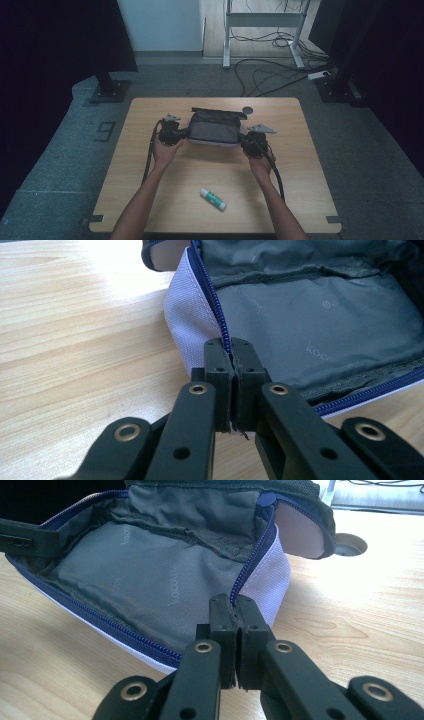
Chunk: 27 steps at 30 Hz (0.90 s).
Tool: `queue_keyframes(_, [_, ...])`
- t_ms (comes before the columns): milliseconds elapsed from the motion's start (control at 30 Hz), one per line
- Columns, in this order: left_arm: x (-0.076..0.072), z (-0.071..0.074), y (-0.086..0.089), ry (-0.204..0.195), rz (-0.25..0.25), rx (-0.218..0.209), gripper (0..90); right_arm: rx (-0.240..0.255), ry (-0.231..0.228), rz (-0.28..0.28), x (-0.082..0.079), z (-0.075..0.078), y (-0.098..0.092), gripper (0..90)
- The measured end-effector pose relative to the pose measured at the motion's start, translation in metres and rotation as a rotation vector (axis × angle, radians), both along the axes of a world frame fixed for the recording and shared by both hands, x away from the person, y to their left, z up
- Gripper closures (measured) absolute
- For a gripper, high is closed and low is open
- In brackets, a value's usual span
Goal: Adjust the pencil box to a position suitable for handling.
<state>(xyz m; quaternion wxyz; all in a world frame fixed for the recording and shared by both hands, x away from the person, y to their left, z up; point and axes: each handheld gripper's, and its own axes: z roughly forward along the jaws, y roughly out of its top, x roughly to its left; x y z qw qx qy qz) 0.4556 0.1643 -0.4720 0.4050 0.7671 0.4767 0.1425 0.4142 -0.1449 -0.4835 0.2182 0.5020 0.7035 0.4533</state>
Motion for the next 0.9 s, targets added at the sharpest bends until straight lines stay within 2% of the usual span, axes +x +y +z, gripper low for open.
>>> queue_keyframes(233, [-0.011, 0.006, 0.002, -0.01, -0.014, -0.008, 88.1, -0.031, -0.037, 0.01, -0.014, 0.011, 0.003, 86.8])
queue_keyframes(400, [-0.019, 0.01, 0.005, -0.014, -0.017, -0.018, 88.0, -0.019, -0.05, 0.018, -0.023, 0.015, 0.002, 86.8])
queue_keyframes(767, [-0.031, 0.015, 0.008, -0.026, -0.034, -0.033, 88.1, -0.011, -0.05, 0.031, -0.037, 0.014, 0.003, 86.8])
queue_keyframes(900, [-0.035, 0.015, 0.011, -0.026, -0.041, -0.025, 88.1, -0.014, -0.048, 0.034, -0.041, 0.013, 0.005, 86.8])
